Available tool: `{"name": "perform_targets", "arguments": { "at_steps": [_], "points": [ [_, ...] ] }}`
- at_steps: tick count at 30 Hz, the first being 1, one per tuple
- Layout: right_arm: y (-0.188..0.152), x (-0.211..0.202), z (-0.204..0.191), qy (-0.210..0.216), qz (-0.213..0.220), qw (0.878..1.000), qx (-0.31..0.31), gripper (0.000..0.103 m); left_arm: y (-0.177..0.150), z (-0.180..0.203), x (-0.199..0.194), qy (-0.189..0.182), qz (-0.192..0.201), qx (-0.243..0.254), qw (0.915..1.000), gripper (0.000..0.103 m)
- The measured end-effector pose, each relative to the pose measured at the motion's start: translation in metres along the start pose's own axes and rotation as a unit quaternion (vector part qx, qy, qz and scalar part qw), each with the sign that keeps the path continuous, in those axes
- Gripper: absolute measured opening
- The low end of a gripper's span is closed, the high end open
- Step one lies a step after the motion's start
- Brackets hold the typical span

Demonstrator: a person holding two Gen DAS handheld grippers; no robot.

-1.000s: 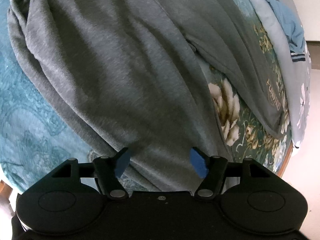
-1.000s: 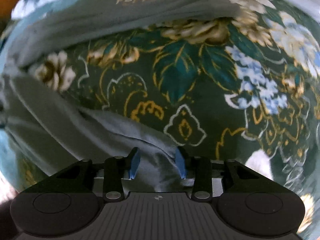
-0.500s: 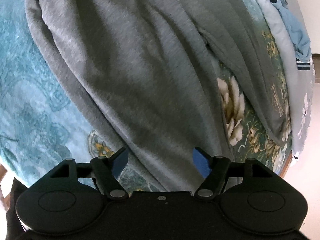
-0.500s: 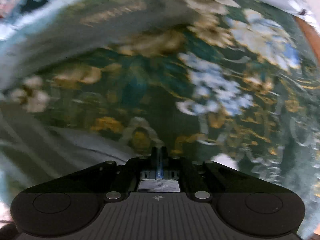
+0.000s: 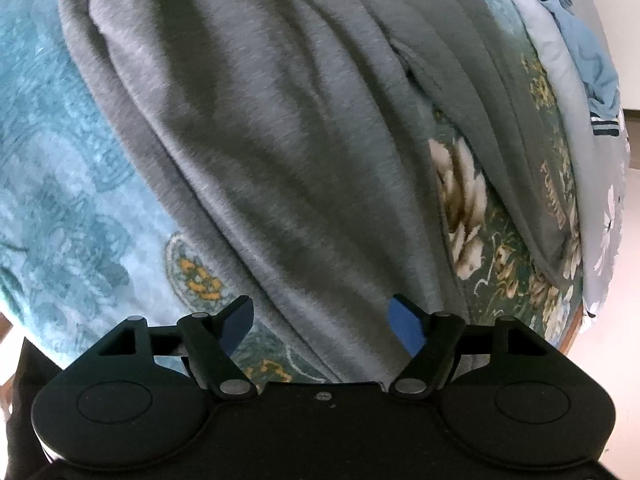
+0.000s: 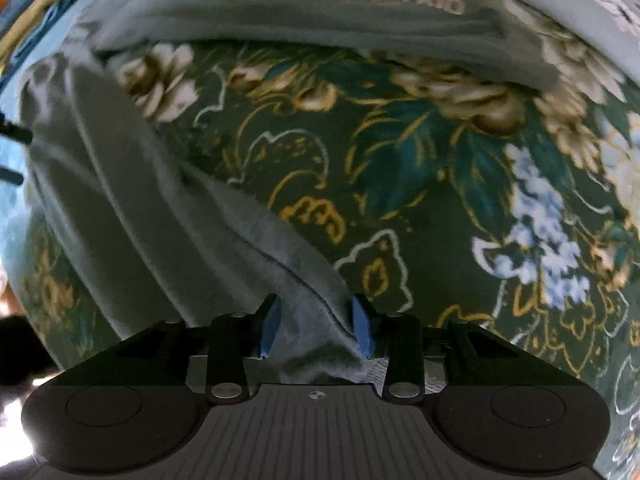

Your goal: Fold clothes

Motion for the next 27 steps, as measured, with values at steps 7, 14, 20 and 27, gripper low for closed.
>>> {"name": "perform_targets", "arguments": {
  "at_steps": [7, 14, 20, 27],
  "points": [
    [-0.005, -0.004, 0.008, -0.027, 0.011, 0.999, 0.024, 0.004, -0.009, -0.004, 0.002, -0.004, -0.001, -0.013, 0.9999, 0.073],
    [-0.008, 0.003, 0.036, -0.032, 0.024, 0.994, 0.098, 0.003, -0.015, -0.005, 0.001, -0.004, -0.002, -0.013, 0.9999, 0.073],
    [-0.008, 0.012, 0.043, -0.032, 0.025, 0.991, 0.128, 0.005, -0.016, -0.008, -0.004, -0.004, 0.0, -0.013, 0.9999, 0.074],
    [-0.006, -0.002, 0.032, -0.037, 0.046, 0.988, 0.142, 0.018, -0.009, -0.01, -0.023, -0.029, 0.015, -0.002, 0.9995, 0.074]
  ]
}}
Point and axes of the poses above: each gripper's, at about its wrist camera, not at the fingertips, and x roughly the way its jaws point, z to its right, y to its top, the point moved 2 cm from there along x, roughly the way its jaws point, and after that the axes turned 10 degrees about y, right-handed, at the moved point
